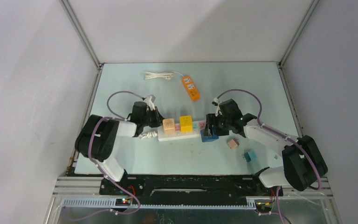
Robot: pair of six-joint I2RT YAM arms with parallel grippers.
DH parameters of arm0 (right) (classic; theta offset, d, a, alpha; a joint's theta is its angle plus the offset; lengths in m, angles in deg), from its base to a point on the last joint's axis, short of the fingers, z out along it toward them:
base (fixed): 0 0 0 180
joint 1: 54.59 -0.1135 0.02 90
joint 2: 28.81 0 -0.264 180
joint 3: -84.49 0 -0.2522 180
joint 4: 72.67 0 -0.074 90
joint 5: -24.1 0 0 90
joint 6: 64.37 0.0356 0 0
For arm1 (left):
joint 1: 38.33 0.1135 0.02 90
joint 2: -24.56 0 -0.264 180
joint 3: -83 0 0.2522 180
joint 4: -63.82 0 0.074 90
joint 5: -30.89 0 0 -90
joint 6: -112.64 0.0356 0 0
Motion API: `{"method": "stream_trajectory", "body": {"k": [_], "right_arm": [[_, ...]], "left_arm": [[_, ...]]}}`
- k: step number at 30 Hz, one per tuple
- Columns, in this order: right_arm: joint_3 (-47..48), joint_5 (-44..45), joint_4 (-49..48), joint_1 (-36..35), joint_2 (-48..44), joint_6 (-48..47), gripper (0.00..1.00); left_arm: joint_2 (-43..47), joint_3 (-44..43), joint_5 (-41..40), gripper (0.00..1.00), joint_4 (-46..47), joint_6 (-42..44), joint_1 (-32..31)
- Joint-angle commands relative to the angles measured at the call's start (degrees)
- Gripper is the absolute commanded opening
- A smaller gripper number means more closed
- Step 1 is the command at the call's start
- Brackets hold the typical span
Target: Insert the plug
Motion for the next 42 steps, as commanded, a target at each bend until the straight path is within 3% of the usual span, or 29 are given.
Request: {"method": "stream_trajectory", "body": {"k": [1, 5, 9, 18, 26, 32, 36, 42], "right_arm": [[3.87, 4.16, 2.83, 1.72, 0.34, -4.29, 0.0], [5.12, 5.01, 5.12, 2.64, -1.51, -5.26, 0.0], [5.82, 7.78, 7.41, 2.63, -4.47, -5.92, 0.0], [6.29, 8.73, 9.36, 2.51, -9.98, -6.74, 0.0], [10.31, 7.13, 10.47, 2.24, -8.52, -8.88, 0.0], [19.84, 8.7, 16.96, 2.31, -2.15, -10.55, 0.0], [26.56, 8.37, 21.28, 2.24, 3.62, -11.71, 0.0], [36.68, 7.98, 28.28, 1.89, 13.62, -13.23, 0.0]], "left_arm": [[5.28, 11.48, -3.79, 0.0, 8.59, -6.22, -1.49], [9.67, 12.66, -9.51, 0.03, 4.99, -3.17, -4.37], [15.71, 11.32, -15.55, 0.16, 0.63, -0.44, -4.84], [35.66, 0.44, -29.49, 0.64, -19.64, 12.34, -4.76], [52.36, -4.14, -31.18, 0.98, -31.42, 15.78, -4.32], [59.95, -5.78, -25.3, 1.0, -38.7, 14.38, -4.23], [60.7, -5.59, -25.86, 1.0, -45.25, 14.66, -4.23], [60.22, -1.04, -25.62, 1.0, -43.49, 10.1, -4.27]]}}
